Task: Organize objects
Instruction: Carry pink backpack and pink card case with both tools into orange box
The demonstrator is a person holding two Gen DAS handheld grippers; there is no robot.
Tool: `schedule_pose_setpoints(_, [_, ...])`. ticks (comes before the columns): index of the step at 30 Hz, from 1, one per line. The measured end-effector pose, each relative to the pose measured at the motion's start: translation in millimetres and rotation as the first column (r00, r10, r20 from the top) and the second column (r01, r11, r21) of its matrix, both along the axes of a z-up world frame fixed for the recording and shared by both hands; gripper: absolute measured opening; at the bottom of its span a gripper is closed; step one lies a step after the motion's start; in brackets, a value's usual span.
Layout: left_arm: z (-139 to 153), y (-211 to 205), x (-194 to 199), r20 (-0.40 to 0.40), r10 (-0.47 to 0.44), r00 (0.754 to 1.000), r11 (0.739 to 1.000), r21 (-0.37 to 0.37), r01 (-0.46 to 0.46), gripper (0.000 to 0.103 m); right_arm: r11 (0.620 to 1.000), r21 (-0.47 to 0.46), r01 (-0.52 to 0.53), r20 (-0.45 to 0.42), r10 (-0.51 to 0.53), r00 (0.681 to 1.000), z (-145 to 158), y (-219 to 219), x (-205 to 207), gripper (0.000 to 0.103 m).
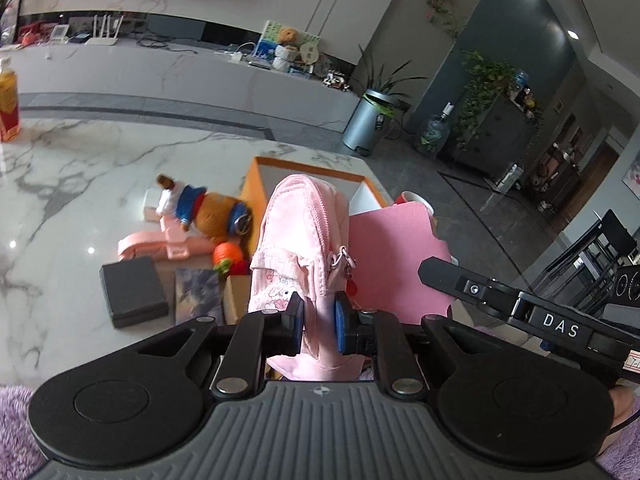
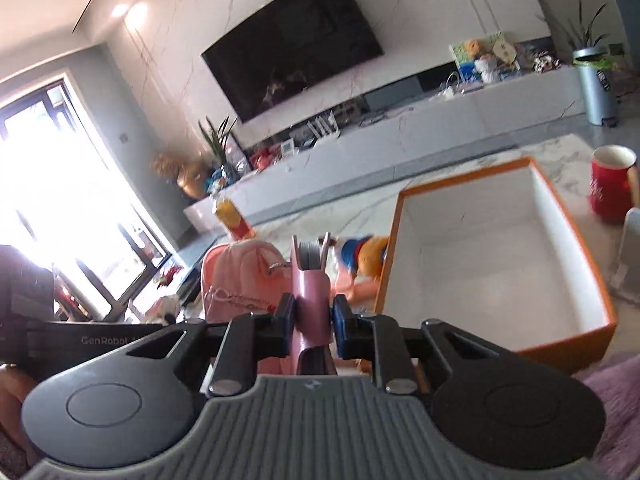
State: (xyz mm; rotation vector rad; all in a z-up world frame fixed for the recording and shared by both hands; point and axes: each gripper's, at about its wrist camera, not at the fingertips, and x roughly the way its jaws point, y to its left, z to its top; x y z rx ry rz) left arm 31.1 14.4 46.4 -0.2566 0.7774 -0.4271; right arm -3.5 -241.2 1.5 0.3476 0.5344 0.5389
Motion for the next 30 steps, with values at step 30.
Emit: schedule_pose_setpoints(30, [-105,-132,119,-0.361,-0.100,0.927,0.963,0.199,0.181,0.019,0.971,-0.221,0.094,-0.328,-0.165,0.930,-90,-58,118,0.021])
